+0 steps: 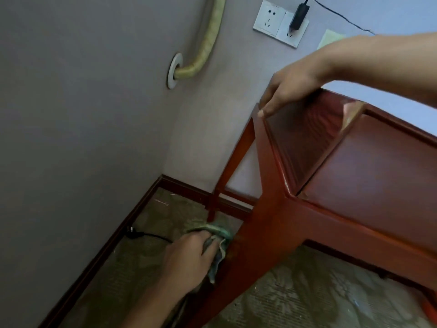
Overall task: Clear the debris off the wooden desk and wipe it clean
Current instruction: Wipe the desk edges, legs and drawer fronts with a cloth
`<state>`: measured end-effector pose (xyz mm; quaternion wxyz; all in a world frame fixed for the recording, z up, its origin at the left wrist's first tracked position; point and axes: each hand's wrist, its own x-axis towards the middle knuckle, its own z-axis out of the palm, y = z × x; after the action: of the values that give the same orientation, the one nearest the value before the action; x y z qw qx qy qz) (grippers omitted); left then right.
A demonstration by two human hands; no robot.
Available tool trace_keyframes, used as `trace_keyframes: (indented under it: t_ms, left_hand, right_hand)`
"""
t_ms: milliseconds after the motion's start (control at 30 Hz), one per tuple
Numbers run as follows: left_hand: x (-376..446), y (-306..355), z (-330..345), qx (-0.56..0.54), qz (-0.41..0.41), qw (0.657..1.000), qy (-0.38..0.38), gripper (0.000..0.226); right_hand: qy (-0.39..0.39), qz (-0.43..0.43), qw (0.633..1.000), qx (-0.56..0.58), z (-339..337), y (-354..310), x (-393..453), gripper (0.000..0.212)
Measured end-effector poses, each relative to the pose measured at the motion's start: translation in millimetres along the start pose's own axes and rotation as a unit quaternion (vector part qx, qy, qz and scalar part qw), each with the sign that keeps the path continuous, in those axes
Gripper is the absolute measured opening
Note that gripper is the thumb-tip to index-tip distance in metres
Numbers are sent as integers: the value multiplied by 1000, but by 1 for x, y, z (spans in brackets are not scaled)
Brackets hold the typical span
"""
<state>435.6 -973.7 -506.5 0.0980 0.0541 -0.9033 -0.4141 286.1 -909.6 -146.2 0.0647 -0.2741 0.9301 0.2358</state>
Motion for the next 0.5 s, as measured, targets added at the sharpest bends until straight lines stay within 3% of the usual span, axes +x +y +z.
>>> trace_keyframes:
  t_ms: [100, 167, 233, 367, 500]
  left_hand:
    - [38, 22, -12, -42, 7, 998, 37, 24]
    - [67, 34, -22, -55, 6, 998, 33, 25]
    - [93, 43, -31, -61, -11, 998, 21, 27]
    - [141, 60, -43, -71, -53, 996, -9, 27]
    - [179, 77, -52, -82, -58, 995, -25, 24]
  right_hand:
    - [-7, -10, 990, -141, -1, 12, 61, 40]
    - [-3, -6, 961, -276, -6, 30, 91, 38]
    - [8, 22, 941, -337, -12, 51, 118, 36]
    - [-19, 92, 974, -206, -13, 81, 158, 37]
    - [-15, 168, 982, -85, -9, 96, 185, 55]
